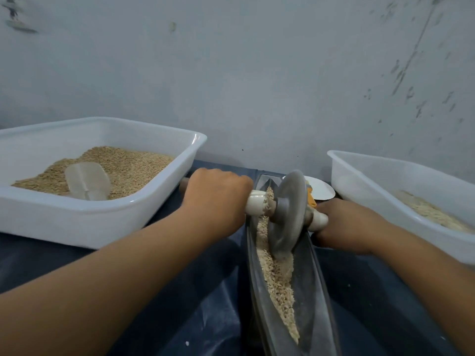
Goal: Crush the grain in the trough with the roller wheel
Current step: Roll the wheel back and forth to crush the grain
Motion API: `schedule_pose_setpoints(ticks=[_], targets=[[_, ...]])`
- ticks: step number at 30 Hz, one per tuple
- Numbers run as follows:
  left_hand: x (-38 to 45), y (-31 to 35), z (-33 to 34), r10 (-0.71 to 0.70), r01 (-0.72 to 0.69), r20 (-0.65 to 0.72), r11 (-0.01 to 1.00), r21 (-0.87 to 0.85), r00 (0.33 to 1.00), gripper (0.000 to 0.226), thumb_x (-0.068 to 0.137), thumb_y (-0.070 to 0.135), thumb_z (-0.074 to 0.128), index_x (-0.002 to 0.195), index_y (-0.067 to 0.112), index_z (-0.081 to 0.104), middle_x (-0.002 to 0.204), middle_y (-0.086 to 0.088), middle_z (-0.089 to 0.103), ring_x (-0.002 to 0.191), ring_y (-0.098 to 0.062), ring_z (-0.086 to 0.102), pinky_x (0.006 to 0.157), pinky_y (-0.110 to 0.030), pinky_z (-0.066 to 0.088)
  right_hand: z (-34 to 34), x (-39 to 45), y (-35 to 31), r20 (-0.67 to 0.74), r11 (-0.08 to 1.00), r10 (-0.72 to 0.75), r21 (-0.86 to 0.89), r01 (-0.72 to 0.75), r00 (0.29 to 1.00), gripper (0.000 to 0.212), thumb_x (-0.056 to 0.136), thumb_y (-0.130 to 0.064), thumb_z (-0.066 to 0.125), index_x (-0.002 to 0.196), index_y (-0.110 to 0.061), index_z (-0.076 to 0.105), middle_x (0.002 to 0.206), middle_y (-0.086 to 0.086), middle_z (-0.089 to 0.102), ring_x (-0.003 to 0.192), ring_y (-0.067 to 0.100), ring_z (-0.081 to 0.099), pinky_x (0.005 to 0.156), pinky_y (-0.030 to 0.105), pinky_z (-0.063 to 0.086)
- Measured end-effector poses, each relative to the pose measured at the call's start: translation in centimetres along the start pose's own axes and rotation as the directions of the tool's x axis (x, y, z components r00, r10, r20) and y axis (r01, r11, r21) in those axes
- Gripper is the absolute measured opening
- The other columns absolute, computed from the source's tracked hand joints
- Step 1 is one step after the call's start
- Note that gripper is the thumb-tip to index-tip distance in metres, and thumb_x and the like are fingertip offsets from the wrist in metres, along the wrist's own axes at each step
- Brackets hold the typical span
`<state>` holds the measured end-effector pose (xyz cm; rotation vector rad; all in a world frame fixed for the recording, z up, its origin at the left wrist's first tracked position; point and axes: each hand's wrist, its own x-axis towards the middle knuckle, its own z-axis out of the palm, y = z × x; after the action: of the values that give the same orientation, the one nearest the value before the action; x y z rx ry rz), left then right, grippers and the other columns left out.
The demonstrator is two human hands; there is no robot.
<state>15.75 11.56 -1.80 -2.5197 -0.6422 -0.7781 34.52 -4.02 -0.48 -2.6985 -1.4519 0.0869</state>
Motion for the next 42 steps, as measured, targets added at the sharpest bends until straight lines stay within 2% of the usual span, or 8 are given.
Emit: schedule_pose_setpoints(ticks=[3, 6, 11, 14, 22, 27, 37, 42], targets=[[0.4, -0.5, 0.3, 0.007, -0.007, 0.001, 1.000, 0.011, 1.000, 0.033, 0.069, 0.033, 0.068, 0.073, 0.029, 0.036, 0.054, 0.010, 0.024, 0.050, -0.011, 0.027, 0.049, -0.025, 0.015, -0.1, 0.2, 0.1, 0.043, 0.999, -0.011, 0.044, 0.009, 0.999, 0.025, 0.056, -0.039, 0.064, 0.079, -0.027, 0.062, 0.071, -0.005, 0.067, 0.065, 0.013, 0.064, 0.064, 0.034, 0.057], [2.4, -0.6, -0.3, -0.009, 0.015, 0.145, 0.999, -0.043, 0.989, 0.025, 0.074, 0.040, 0.068, 0.079, 0.031, 0.045, 0.059, 0.010, 0.032, 0.056, -0.012, 0.037, 0.056, -0.028, 0.030, -1.1, 1.4, -0.3, 0.144, 0.978, 0.017, 0.204, -0.046, 0.989, 0.014, 0.070, -0.019, 0.075, 0.076, -0.018, 0.063, 0.050, -0.002, 0.059, 0.044, 0.016, 0.055, 0.045, 0.023, 0.045], [0.9, 0.0, 0.0, -0.011, 0.011, 0.017, 1.000, -0.028, 1.000, 0.032, 0.073, 0.038, 0.069, 0.077, 0.031, 0.038, 0.060, 0.009, 0.033, 0.061, -0.016, 0.043, 0.059, -0.031, 0.034, 0.0, 1.4, 0.3, 0.022, 0.999, 0.010, 0.052, -0.011, 1.000, 0.016, 0.063, -0.033, 0.066, 0.076, -0.026, 0.063, 0.076, -0.004, 0.068, 0.069, 0.016, 0.064, 0.065, 0.034, 0.055], [-0.4, -0.5, 0.8, -0.008, 0.009, -0.043, 1.000, 0.018, 0.999, 0.035, 0.069, 0.036, 0.070, 0.073, 0.029, 0.036, 0.058, 0.009, 0.030, 0.055, -0.016, 0.040, 0.053, -0.029, 0.026, 0.1, 1.0, 0.2, -0.052, 0.997, -0.021, -0.076, 0.017, 0.998, 0.020, 0.057, -0.043, 0.058, 0.072, -0.029, 0.060, 0.072, -0.009, 0.065, 0.067, 0.011, 0.061, 0.055, 0.027, 0.044], [2.7, -0.7, 0.3, -0.082, 0.091, 0.191, 0.995, -0.038, 0.978, 0.026, 0.072, 0.038, 0.065, 0.072, 0.029, 0.041, 0.059, 0.009, 0.034, 0.057, -0.017, 0.039, 0.055, -0.028, 0.029, -2.4, 2.7, -0.8, 0.187, 0.989, 0.010, 0.142, -0.037, 0.982, 0.019, 0.066, -0.022, 0.079, 0.074, -0.017, 0.064, 0.057, 0.003, 0.059, 0.052, 0.022, 0.056, 0.053, 0.028, 0.047], [-0.1, -0.2, 0.4, -0.019, 0.019, -0.004, 0.995, 0.095, 1.000, 0.038, 0.066, 0.040, 0.071, 0.071, 0.031, 0.034, 0.053, 0.010, 0.019, 0.050, -0.011, 0.026, 0.047, -0.025, 0.004, 0.4, 1.0, 0.2, -0.048, 0.999, 0.003, -0.051, -0.005, 0.999, 0.020, 0.055, -0.041, 0.058, 0.070, -0.027, 0.059, 0.068, -0.007, 0.065, 0.065, 0.013, 0.062, 0.055, 0.029, 0.049], [5.2, -1.0, -1.0, -0.022, 0.070, 0.432, 0.993, -0.094, 0.902, 0.023, 0.073, 0.037, 0.069, 0.084, 0.028, 0.052, 0.067, 0.007, 0.049, 0.063, -0.014, 0.049, 0.062, -0.032, 0.042, -2.8, 4.1, 0.1, 0.346, 0.961, 0.025, 0.249, -0.117, 0.938, 0.017, 0.068, -0.016, 0.079, 0.077, -0.010, 0.066, 0.057, 0.004, 0.057, 0.052, 0.020, 0.052, 0.049, 0.025, 0.044], [3.4, -0.4, -1.3, 0.000, 0.014, 0.289, 0.999, -0.047, 0.957, 0.022, 0.075, 0.039, 0.069, 0.084, 0.030, 0.050, 0.064, 0.009, 0.040, 0.067, -0.015, 0.048, 0.063, -0.031, 0.040, -1.5, 2.6, 0.2, 0.254, 0.976, 0.028, 0.204, -0.082, 0.967, 0.019, 0.065, -0.020, 0.078, 0.075, -0.019, 0.062, 0.059, 0.000, 0.060, 0.047, 0.014, 0.055, 0.046, 0.022, 0.045]])
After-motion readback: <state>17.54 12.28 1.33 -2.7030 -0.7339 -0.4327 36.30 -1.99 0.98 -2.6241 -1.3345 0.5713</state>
